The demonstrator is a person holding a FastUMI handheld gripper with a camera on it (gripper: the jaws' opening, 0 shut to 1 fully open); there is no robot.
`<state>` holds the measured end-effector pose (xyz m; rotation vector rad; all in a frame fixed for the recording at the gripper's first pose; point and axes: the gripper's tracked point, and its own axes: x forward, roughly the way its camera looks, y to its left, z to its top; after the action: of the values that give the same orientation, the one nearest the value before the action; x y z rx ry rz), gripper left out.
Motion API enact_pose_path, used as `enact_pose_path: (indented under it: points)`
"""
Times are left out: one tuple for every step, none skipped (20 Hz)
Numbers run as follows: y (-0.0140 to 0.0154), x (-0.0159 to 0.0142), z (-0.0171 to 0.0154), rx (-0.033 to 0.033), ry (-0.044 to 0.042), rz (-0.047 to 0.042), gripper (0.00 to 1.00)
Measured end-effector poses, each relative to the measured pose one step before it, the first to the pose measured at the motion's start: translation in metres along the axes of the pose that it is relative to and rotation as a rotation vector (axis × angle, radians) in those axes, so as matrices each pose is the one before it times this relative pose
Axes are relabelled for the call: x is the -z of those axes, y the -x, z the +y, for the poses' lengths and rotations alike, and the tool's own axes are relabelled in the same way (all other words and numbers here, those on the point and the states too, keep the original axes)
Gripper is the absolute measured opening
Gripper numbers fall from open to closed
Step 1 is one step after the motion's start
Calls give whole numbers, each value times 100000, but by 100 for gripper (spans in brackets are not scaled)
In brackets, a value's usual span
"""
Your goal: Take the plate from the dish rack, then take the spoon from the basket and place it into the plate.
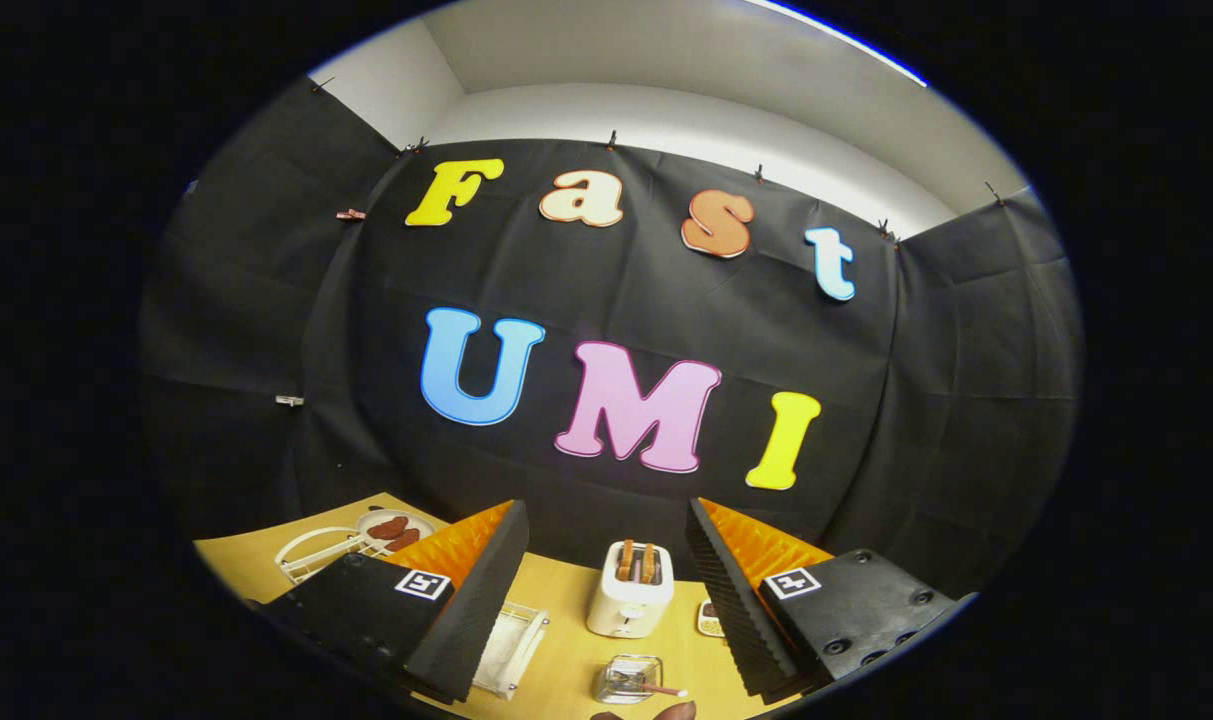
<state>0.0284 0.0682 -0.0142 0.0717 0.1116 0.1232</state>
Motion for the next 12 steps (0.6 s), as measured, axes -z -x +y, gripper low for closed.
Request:
enact_pose_path:
  points:
    - [-711, 1030, 1104, -2599, -1413, 4250, 98]
    - [-914, 1093, 1070, -2529, -1476, 5508, 97]
    - [-1281, 1305, 903, -1735, -1369, 5729, 98]
    - [-1180, 1146, 800, -1403, -1472, 5286, 98]
    - [-1264, 1078, 847, -908, -1523, 5017, 98]
    - [-1313, 1078, 840, -677, -1778, 4682, 98]
    - [-1332, 1225, 797, -580, -1607, 4592, 98]
    - [-1471, 1047, 637, 182, -850, 4442, 98]
    - [-1564, 1126, 360, 1176, -229, 4248, 97]
    - [-1546, 1009, 353, 989, -67, 4318, 97]
    - [-1487, 1425, 327, 1357, -273, 4631, 96]
    - [-1347, 1385, 301, 1273, -1000, 5374, 95]
